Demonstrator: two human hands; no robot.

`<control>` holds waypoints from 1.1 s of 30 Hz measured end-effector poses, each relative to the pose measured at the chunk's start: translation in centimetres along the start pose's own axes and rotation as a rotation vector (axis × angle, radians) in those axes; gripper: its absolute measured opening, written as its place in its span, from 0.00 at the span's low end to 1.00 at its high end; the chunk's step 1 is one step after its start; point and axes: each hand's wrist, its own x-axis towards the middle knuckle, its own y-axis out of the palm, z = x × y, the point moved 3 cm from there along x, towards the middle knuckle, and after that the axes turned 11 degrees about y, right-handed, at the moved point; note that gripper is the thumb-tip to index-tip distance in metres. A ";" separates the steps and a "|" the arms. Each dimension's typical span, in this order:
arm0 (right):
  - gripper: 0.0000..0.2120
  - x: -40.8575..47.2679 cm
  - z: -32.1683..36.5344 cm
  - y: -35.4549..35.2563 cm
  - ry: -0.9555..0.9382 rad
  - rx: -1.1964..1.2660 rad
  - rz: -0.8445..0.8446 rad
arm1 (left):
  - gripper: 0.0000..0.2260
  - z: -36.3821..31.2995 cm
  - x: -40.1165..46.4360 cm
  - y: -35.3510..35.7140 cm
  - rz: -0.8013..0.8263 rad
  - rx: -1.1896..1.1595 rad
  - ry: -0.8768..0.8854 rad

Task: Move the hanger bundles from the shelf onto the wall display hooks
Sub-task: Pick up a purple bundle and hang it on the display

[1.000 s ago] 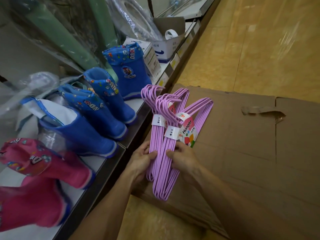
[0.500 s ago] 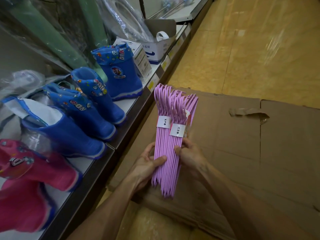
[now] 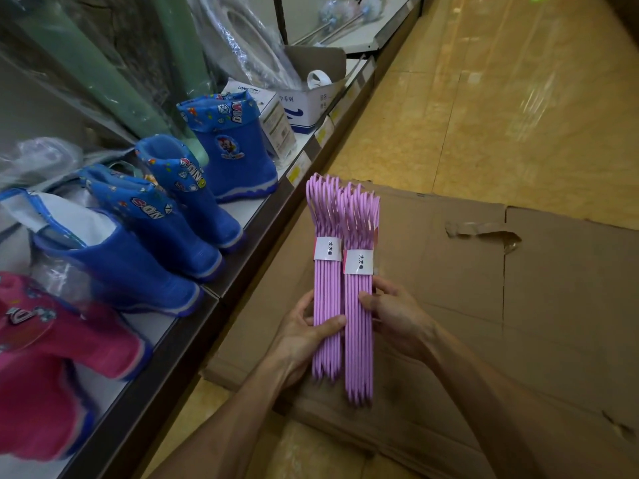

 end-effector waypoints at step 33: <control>0.50 -1.8 0.5 -0.2 0.131 -0.598 -0.719 | 0.12 4.9 -4.2 10.1 -0.183 0.133 0.084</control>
